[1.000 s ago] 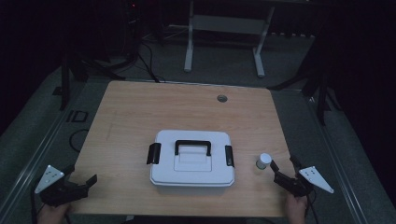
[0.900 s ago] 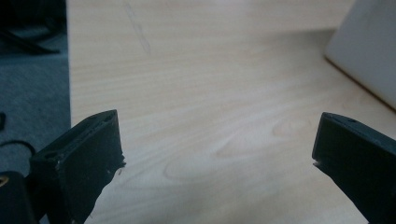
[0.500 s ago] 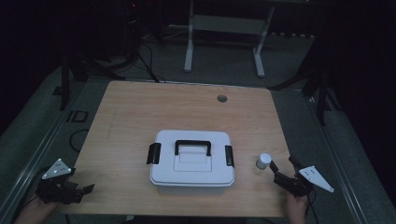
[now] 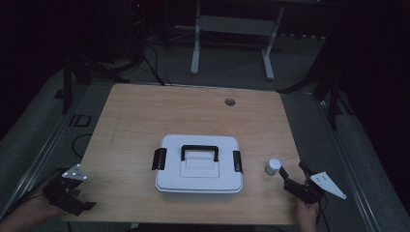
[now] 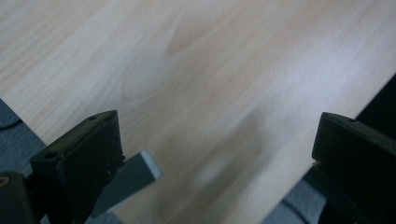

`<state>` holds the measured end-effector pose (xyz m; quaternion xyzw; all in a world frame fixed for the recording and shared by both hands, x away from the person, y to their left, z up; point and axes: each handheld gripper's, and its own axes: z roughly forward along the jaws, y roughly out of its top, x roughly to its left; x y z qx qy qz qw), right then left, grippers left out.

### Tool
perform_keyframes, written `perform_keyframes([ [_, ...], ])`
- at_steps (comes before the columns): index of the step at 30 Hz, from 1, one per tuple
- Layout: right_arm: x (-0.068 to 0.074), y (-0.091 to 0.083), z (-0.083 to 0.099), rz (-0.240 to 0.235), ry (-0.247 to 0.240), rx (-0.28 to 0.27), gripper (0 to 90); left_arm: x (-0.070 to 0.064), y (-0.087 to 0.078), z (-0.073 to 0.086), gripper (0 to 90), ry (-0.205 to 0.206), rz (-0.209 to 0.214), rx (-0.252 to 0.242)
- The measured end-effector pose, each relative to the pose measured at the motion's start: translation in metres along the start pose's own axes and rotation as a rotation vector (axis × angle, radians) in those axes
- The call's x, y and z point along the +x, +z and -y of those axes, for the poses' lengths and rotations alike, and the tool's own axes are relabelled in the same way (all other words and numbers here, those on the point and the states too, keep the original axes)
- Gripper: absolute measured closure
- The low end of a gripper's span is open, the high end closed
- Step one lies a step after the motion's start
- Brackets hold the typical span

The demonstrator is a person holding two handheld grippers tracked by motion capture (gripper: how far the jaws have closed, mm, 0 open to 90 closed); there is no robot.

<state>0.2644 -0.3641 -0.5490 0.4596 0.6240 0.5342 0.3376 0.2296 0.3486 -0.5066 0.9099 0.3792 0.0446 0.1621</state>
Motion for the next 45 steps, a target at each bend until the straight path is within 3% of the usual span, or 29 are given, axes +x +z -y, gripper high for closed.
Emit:
perform_keyframes([
  [2, 0.0, 0.0, 0.0, 0.004, 0.0, -0.002, 13.4, 0.0, 0.0, -0.003, 1.4, 0.017, -0.005, 0.043],
  [4, 0.0, 0.0, 0.0, 0.004, 0.001, -0.003, 13.4, 0.0, 0.0, -0.003, 1.4, 0.017, -0.005, 0.043],
  [5, 0.0, 0.0, 0.0, 0.007, 0.0, -0.001, 13.4, 0.0, 0.0, -0.008, 1.4, 0.03, 0.006, 0.096],
  [13, 0.002, -0.001, -0.001, 0.018, 0.009, 0.021, 12.1, -0.001, 0.006, -0.014, 1.5, 0.05, 0.034, 0.275],
  [16, 0.003, -0.002, -0.001, 0.034, -0.009, 0.026, 10.7, 0.0, 0.004, -0.014, 3.6, 0.053, 0.032, 0.313],
  [21, 0.004, -0.004, -0.001, 0.038, -0.011, 0.034, 10.7, 0.003, 0.0, -0.014, 3.6, 0.05, 0.018, 0.331],
  [24, 0.004, -0.004, -0.002, 0.019, -0.002, 0.039, 10.7, 0.004, -0.001, -0.016, 3.6, 0.062, -0.013, 0.398],
  [29, 0.006, -0.004, -0.002, 0.022, -0.024, 0.037, 10.7, 0.004, -0.009, -0.022, 3.6, 0.061, -0.014, 0.383],
  [34, 0.004, -0.004, -0.002, 0.002, -0.001, 0.04, 10.7, 0.0, -0.017, -0.031, 3.7, 0.08, -0.015, 0.377],
  [41, 0.006, -0.002, -0.002, -0.02, -0.014, 0.053, 10.7, -0.003, -0.028, -0.044, 4.1, 0.097, -0.002, 0.357],
  [45, 0.005, -0.003, -0.002, -0.025, -0.003, 0.048, 10.7, -0.007, -0.034, -0.054, 4.3, 0.127, -0.019, 0.346],
])
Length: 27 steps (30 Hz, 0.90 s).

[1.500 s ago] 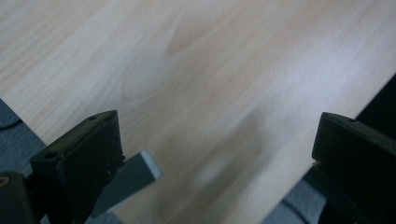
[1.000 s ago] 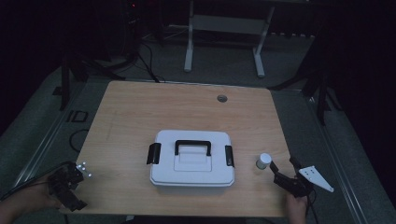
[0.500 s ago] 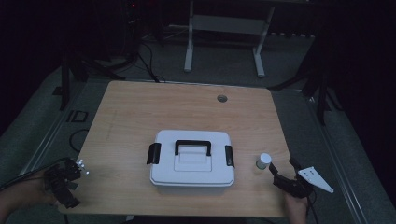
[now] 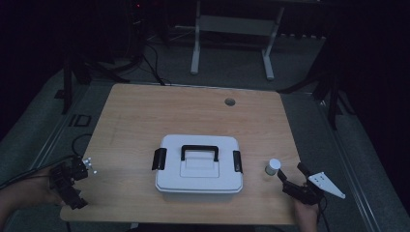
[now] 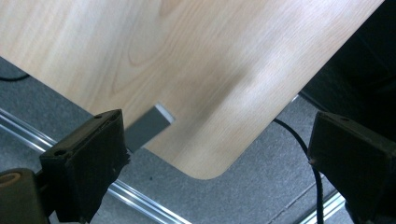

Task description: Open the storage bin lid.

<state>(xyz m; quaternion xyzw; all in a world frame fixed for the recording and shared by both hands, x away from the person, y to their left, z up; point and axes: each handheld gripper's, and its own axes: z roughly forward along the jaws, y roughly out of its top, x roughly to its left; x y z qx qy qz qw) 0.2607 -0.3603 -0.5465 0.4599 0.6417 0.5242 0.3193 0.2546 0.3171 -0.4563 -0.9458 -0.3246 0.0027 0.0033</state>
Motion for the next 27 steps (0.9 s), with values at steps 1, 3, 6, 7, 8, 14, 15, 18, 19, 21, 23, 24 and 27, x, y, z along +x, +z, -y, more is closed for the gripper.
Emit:
perform_keyframes([
  [1, 0.0, 0.0, 0.0, 0.003, 0.0, -0.001, 10.7, 0.0, -0.003, -0.002, 4.2, 0.005, 0.0, -0.006],
  [3, 0.0, 0.0, 0.0, -0.003, 0.0, -0.004, 10.7, -0.001, -0.008, -0.007, 4.3, 0.017, -0.002, -0.01],
  [6, 0.0, 0.0, 0.0, -0.004, 0.001, -0.006, 10.7, -0.003, -0.017, -0.015, 4.4, 0.041, -0.008, -0.006],
  [7, 0.0, 0.0, 0.0, -0.002, 0.0, -0.006, 10.7, -0.004, -0.02, -0.018, 4.4, 0.05, -0.008, -0.006],
  [8, 0.0, 0.0, 0.0, -0.003, 0.001, -0.007, 10.7, -0.004, -0.023, -0.021, 4.5, 0.057, -0.002, -0.008],
  [14, 0.0, 0.0, 0.0, -0.009, 0.003, -0.007, 10.7, -0.01, -0.042, -0.04, 4.5, 0.101, -0.009, -0.016],
  [15, 0.001, 0.0, 0.0, -0.01, 0.0, -0.007, 10.7, -0.011, -0.045, -0.043, 4.5, 0.109, -0.013, -0.015],
  [18, 0.0, 0.0, 0.0, -0.018, 0.004, -0.008, 10.8, -0.015, -0.052, -0.052, 5.4, 0.14, -0.019, -0.011],
  [19, 0.0, 0.0, 0.0, -0.014, 0.006, -0.007, 10.8, -0.017, -0.055, -0.055, 5.6, 0.147, -0.02, -0.014],
  [21, 0.0, -0.001, 0.0, -0.021, 0.01, -0.01, 10.8, -0.019, -0.062, -0.061, 5.6, 0.162, -0.029, -0.027],
  [23, 0.0, -0.001, 0.0, -0.018, 0.007, -0.008, 10.8, -0.022, -0.069, -0.067, 5.5, 0.179, -0.031, -0.033],
  [24, 0.0, -0.001, 0.0, -0.022, 0.007, -0.009, 10.8, -0.024, -0.072, -0.07, 5.5, 0.19, -0.042, -0.036],
  [27, 0.0, 0.0, 0.0, -0.023, 0.005, -0.004, 10.8, -0.029, -0.079, -0.08, 5.6, 0.223, -0.04, -0.032],
])
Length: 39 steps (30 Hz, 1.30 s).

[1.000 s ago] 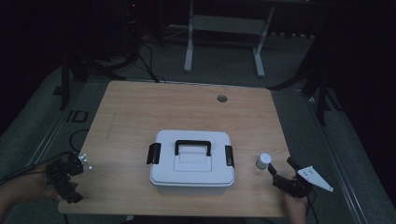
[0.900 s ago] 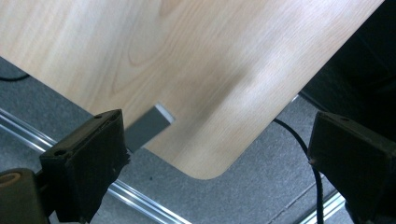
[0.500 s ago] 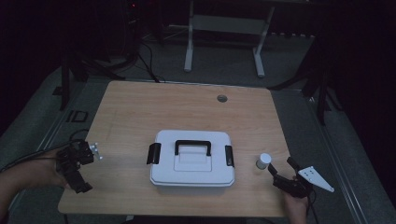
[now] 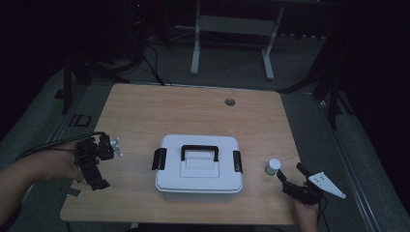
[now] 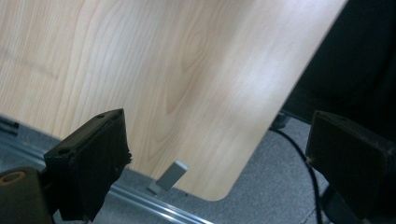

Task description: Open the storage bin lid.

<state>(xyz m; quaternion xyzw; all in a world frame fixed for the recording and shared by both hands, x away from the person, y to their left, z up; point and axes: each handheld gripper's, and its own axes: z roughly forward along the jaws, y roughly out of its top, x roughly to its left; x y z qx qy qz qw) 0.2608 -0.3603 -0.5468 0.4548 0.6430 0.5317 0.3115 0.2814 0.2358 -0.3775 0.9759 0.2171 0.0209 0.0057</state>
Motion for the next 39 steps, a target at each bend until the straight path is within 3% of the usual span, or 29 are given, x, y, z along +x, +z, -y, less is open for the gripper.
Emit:
perform_keyframes([
  [10, 0.0, -0.001, 0.0, -0.004, 0.007, -0.005, 10.8, -0.004, -0.016, -0.034, 5.6, 0.073, 0.004, 0.016],
  [21, -0.001, -0.001, 0.0, -0.009, 0.013, -0.008, 10.8, -0.006, -0.029, -0.083, 5.6, 0.162, 0.013, -0.001],
  [23, -0.001, -0.001, 0.0, -0.013, 0.015, -0.006, 10.8, -0.006, -0.029, -0.083, 5.6, 0.162, 0.013, -0.001],
  [25, -0.001, 0.0, 0.0, -0.016, 0.014, -0.001, 10.8, -0.008, -0.029, -0.099, 5.6, 0.19, 0.015, 0.002],
  [39, -0.002, 0.0, 0.001, -0.027, 0.026, 0.001, 10.8, -0.017, -0.024, -0.148, 5.6, 0.269, 0.025, -0.007],
])
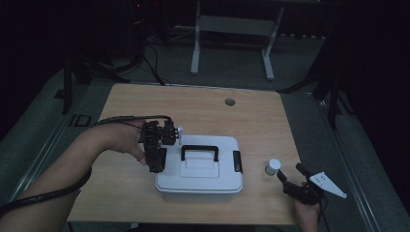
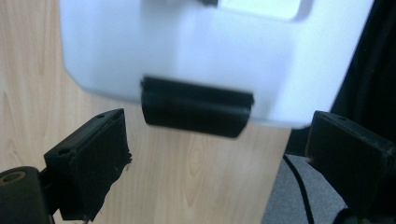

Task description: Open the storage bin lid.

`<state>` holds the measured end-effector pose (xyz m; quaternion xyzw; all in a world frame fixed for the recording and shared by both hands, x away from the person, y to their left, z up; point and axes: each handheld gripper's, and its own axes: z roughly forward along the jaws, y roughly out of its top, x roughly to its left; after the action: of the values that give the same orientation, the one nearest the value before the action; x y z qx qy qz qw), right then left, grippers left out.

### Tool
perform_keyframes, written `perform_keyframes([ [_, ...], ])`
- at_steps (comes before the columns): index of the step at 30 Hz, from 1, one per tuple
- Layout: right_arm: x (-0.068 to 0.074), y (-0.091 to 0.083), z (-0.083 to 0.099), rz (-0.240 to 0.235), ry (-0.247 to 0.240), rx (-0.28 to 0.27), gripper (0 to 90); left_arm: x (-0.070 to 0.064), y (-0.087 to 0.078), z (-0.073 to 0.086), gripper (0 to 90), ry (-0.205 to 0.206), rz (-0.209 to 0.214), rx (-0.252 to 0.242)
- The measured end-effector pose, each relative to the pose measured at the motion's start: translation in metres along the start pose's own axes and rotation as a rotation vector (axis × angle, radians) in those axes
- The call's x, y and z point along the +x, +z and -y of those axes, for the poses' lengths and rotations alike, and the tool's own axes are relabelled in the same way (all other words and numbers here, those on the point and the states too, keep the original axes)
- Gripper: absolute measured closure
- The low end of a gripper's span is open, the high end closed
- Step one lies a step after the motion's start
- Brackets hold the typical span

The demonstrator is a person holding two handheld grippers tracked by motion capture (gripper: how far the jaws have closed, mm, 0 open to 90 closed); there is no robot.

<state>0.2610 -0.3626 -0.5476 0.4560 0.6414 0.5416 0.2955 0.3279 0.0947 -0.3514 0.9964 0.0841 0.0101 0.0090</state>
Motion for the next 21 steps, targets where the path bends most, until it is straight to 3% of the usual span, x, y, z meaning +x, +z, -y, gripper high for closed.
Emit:
perform_keyframes([
  [6, 0.0, 0.0, 0.0, -0.005, -0.005, 0.003, 10.8, 0.004, 0.004, -0.019, 5.6, 0.026, 0.003, 0.019],
  [8, 0.001, 0.0, 0.0, -0.003, -0.007, 0.004, 10.8, 0.004, 0.004, -0.019, 5.6, 0.026, 0.003, 0.019],
  [9, 0.001, 0.0, 0.0, -0.006, -0.01, 0.003, 10.8, 0.005, 0.005, -0.029, 5.7, 0.042, 0.002, 0.019],
  [12, 0.0, 0.0, 0.0, -0.008, -0.006, 0.003, 10.8, 0.006, 0.007, -0.039, 7.6, 0.057, 0.002, 0.017],
  [14, 0.0, 0.0, 0.0, -0.009, -0.006, 0.003, 10.9, 0.007, 0.008, -0.042, 12.1, 0.065, -0.012, 0.021],
  [19, 0.0, 0.0, 0.0, -0.014, -0.004, 0.008, 10.9, 0.008, 0.015, -0.055, 16.4, 0.099, 0.003, 0.038],
  [21, 0.0, 0.0, 0.0, -0.017, -0.004, 0.01, 10.9, 0.008, 0.017, -0.059, 22.4, 0.11, 0.015, 0.039],
])
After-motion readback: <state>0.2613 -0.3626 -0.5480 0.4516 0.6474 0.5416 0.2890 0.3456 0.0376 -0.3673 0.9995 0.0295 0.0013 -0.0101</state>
